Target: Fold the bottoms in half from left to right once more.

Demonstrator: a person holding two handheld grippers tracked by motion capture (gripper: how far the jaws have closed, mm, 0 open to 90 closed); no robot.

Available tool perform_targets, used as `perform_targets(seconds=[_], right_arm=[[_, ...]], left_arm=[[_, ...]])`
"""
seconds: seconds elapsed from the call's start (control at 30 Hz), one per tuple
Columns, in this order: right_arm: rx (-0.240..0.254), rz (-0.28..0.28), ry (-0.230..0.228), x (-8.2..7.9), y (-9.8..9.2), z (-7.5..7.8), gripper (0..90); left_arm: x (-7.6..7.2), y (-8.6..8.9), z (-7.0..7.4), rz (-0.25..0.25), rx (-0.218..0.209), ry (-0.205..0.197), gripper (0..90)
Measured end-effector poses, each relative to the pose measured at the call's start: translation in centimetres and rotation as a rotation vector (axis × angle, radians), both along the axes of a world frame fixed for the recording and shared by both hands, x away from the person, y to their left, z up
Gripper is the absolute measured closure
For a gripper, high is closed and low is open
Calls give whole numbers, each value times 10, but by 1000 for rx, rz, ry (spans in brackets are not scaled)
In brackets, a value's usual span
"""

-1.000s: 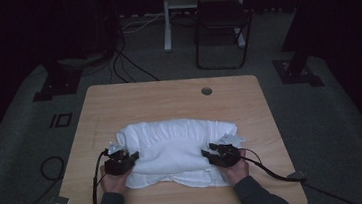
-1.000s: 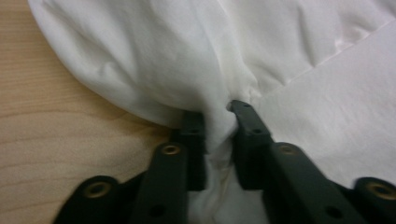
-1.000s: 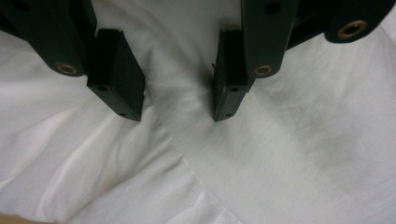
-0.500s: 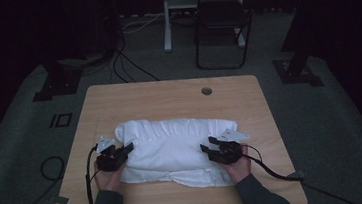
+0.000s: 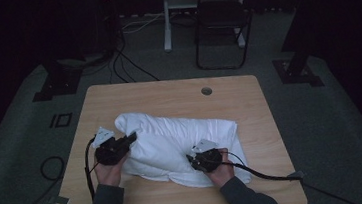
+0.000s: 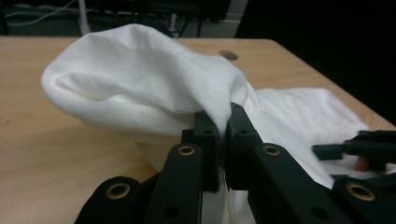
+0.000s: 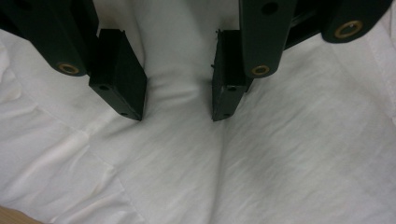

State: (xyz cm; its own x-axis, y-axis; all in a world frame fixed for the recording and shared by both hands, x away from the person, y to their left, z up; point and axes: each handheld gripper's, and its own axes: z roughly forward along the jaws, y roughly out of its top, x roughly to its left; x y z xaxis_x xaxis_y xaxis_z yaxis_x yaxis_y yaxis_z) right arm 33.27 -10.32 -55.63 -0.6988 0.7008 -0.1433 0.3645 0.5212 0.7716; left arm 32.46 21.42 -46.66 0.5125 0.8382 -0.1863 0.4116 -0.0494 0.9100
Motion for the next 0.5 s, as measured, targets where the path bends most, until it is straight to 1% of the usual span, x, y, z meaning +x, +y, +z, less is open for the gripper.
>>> perform_targets(seconds=[0.07,0.13,0.17,0.2,0.23,0.27,0.3,0.33,0.4,0.43,0.47,0.5], right_arm=[[0,5,12,1,-1,1,542],[19,11,62,4,-5,8,532],[31,17,75,5,-7,13,535],[49,16,69,6,-10,18,558],[71,10,40,7,-13,24,585],[84,0,22,8,-15,29,603],[108,-18,6,14,-19,35,613],[129,-36,9,19,-22,39,624],[143,-63,15,32,-25,40,635],[146,-65,29,39,-25,38,636],[146,-65,29,39,-25,38,636],[146,-66,39,43,-25,36,636]], left_arm=[[-1,-5,6,-12,13,-18,859],[-1,-9,9,-18,25,-29,859],[0,-10,10,-18,31,-32,859],[1,-10,11,-18,34,-32,859],[1,-10,12,-20,31,-31,859],[2,-10,12,-22,32,-31,859],[3,-11,13,-22,36,-31,859],[3,-11,13,-23,36,-29,860],[4,-12,13,-24,33,-28,859],[4,-12,13,-25,32,-27,859],[4,-12,13,-25,32,-27,859],[5,-13,13,-27,30,-25,859]])
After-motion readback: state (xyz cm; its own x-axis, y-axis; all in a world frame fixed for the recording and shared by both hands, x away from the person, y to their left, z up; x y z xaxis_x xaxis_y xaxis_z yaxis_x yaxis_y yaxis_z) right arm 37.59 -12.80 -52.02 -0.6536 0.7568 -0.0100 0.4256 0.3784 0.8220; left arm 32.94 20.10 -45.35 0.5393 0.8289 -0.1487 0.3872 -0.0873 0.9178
